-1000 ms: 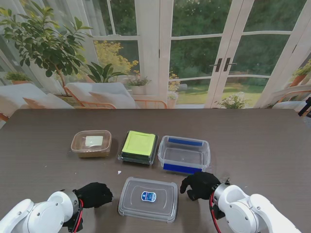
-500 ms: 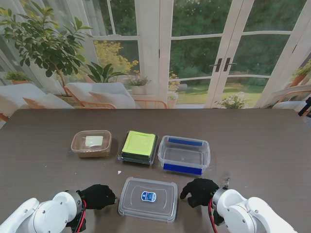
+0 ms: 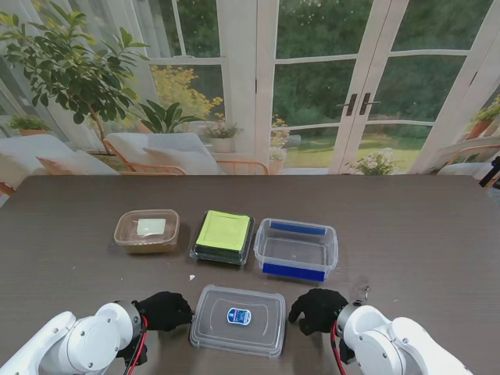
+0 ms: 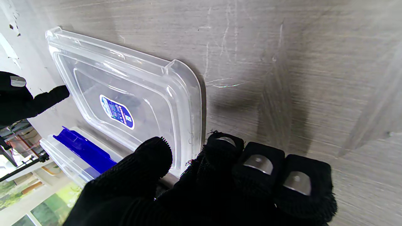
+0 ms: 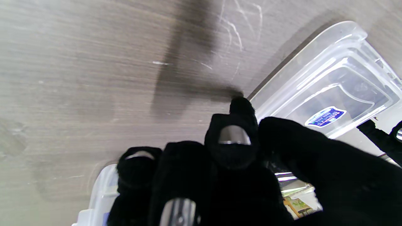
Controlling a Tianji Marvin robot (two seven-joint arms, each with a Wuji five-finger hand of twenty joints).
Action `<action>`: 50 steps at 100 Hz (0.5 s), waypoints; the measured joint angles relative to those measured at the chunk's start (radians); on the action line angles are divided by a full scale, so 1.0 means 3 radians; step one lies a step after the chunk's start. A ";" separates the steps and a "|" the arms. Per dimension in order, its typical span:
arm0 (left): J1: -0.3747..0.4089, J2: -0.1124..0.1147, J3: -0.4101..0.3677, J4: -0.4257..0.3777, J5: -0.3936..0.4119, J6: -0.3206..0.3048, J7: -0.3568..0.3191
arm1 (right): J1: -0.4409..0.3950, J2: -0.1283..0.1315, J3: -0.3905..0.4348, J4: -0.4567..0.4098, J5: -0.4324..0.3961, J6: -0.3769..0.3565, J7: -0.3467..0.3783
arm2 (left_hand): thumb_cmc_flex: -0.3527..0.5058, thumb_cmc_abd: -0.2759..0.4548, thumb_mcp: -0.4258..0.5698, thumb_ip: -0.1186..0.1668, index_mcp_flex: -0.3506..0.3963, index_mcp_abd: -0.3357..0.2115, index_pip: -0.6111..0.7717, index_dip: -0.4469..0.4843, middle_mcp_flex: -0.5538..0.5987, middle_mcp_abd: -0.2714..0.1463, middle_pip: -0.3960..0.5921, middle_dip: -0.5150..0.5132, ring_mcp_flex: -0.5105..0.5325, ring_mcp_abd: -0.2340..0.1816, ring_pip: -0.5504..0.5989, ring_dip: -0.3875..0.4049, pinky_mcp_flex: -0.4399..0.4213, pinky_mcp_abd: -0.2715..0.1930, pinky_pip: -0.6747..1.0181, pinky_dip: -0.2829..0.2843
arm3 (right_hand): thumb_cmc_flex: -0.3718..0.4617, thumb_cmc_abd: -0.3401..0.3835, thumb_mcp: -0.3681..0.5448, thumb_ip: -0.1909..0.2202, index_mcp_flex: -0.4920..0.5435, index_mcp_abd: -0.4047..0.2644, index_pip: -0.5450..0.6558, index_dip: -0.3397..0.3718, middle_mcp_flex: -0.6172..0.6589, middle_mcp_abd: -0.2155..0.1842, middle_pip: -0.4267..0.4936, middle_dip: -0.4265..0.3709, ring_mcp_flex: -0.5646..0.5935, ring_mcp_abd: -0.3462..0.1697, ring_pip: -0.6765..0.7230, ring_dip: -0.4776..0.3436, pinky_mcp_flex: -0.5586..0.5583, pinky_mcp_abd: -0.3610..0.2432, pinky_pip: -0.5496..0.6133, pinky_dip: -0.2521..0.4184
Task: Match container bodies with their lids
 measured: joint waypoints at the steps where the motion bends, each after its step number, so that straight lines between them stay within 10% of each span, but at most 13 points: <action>1: -0.0006 0.0000 0.0007 0.0004 -0.0001 0.0000 0.0004 | 0.0002 0.0000 -0.0002 0.0000 0.0000 0.0003 0.0000 | 0.0000 0.0000 -0.0017 0.0000 0.0000 0.0001 0.0001 0.0000 0.0000 0.0000 0.0000 0.0000 0.0000 0.0000 0.0000 0.0000 0.0000 0.0000 0.0000 0.0000 | 0.0000 0.0000 0.0000 0.0000 0.0000 0.0000 0.0000 0.0000 0.0000 0.0000 0.0000 0.0000 0.0000 0.0000 0.0000 0.0000 0.0000 0.0000 0.0000 0.0000; 50: -0.0143 -0.0009 0.0183 0.0105 -0.0126 -0.0012 0.0117 | 0.0120 0.0000 -0.0152 0.0053 0.0084 0.0149 -0.0061 | 0.0002 0.0000 -0.0065 0.0000 0.0000 0.0200 0.0004 -0.0001 0.0001 0.0009 -0.0008 0.0000 -0.0001 0.0000 0.0000 0.0000 -0.0026 0.0000 0.0000 -0.0001 | 0.0000 0.0045 0.0000 0.0000 0.0076 0.0034 0.0179 0.0068 0.0000 -0.0006 0.0001 -0.0003 0.0000 -0.0008 0.0000 0.0000 0.0000 -0.0027 0.0000 0.0000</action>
